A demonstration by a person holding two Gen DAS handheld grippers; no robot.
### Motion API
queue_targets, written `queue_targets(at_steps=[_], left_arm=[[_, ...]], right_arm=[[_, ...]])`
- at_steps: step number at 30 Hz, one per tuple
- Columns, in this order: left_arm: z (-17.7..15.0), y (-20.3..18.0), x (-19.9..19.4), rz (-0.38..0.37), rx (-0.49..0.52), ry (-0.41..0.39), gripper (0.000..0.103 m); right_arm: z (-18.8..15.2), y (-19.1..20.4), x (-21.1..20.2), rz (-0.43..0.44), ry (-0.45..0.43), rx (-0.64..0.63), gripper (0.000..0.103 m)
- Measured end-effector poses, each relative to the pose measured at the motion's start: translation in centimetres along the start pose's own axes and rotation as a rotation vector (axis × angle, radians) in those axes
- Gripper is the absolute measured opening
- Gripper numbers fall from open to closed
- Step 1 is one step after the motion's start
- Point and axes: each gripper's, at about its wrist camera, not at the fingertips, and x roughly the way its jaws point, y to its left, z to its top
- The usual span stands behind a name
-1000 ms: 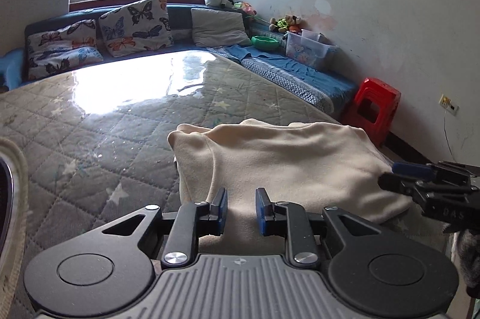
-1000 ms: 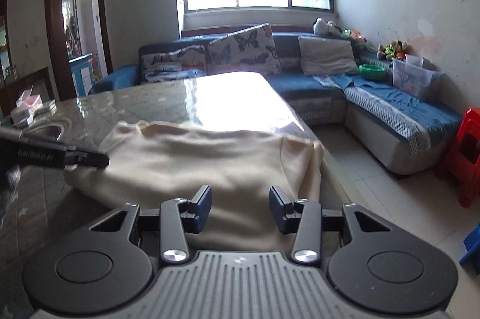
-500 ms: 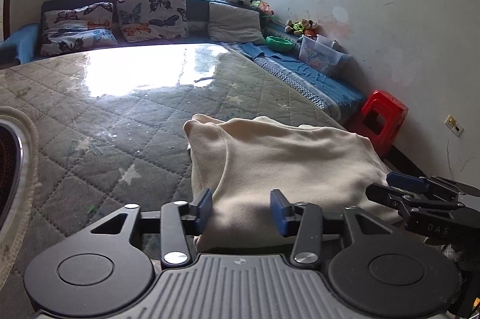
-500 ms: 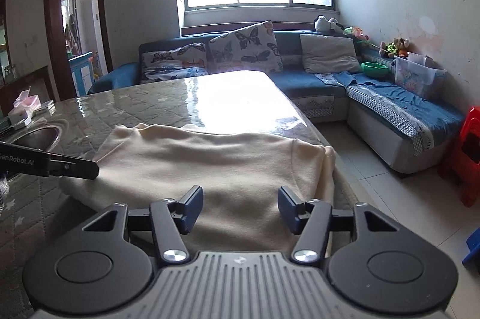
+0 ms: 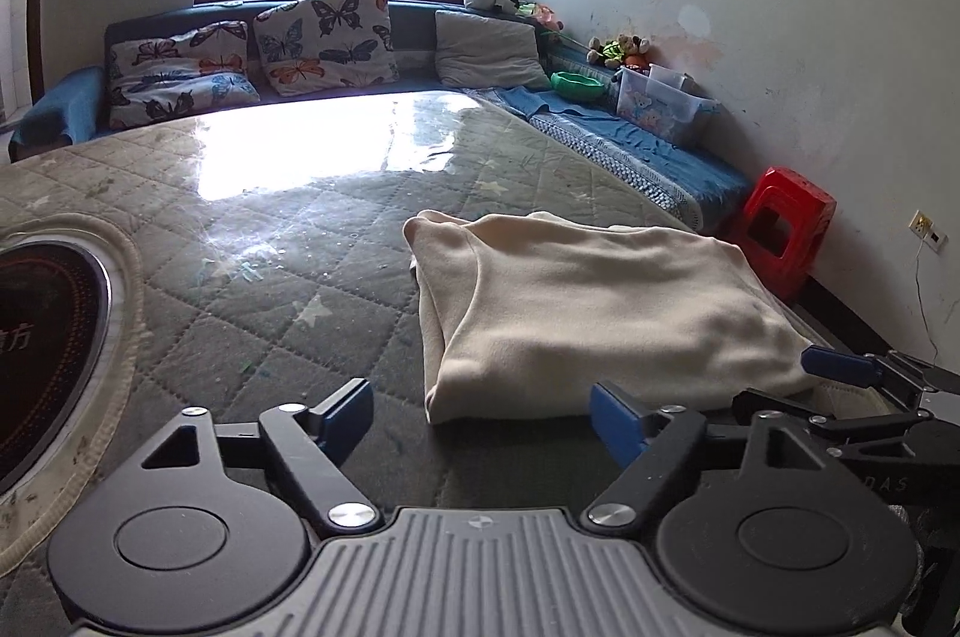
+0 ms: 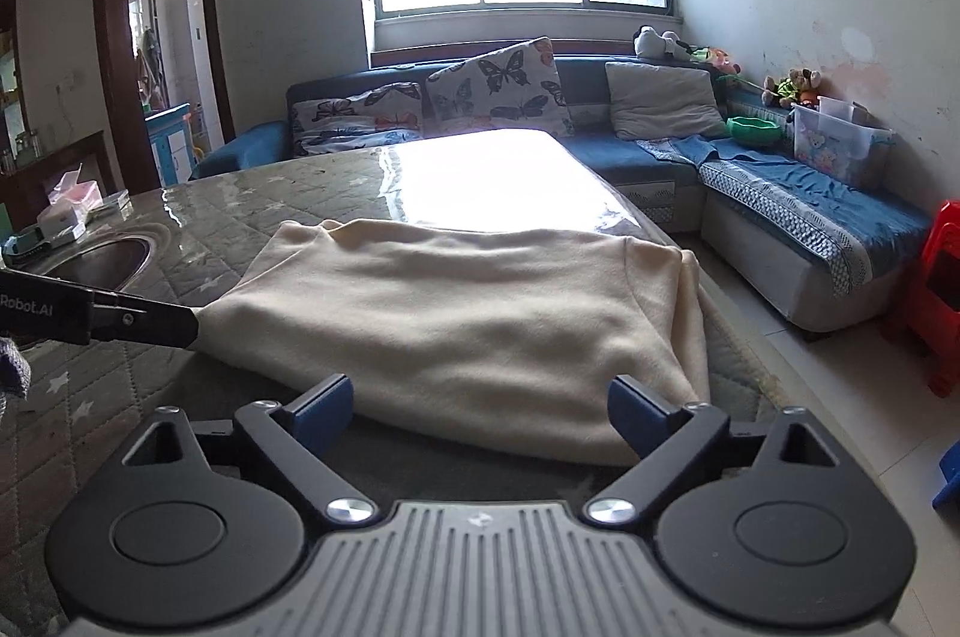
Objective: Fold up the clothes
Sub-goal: 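Open both grippers and withdraw from the folded sweatshirt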
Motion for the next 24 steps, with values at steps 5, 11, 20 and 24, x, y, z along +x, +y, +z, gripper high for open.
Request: queue_targets(at_steps=[5,11,20,24], left_arm=[[-0.9,-0.3,-1.1,0.013,0.03,-0.021,0.1],[-2.1,-0.7,-2.4,0.048,0.082,-0.054,0.103],[-3.7,0.1,-3.5,0.062,0.048,-0.055,0.103],[-4.0,0.2,-4.1,0.072,0.04,-0.068,0.103]], right_arm=[[-0.6,0.7,-0.8,-0.036,-0.003,0.004,0.103],[-1.2,1.7,-1.2,-0.05,0.014,-0.002,0.103],[-1.8,2.3,-1.6,-0.082,0.033,0.033,0.103],[-2.1,2.7,-2.0,-0.091,0.028,0.026,0.103]])
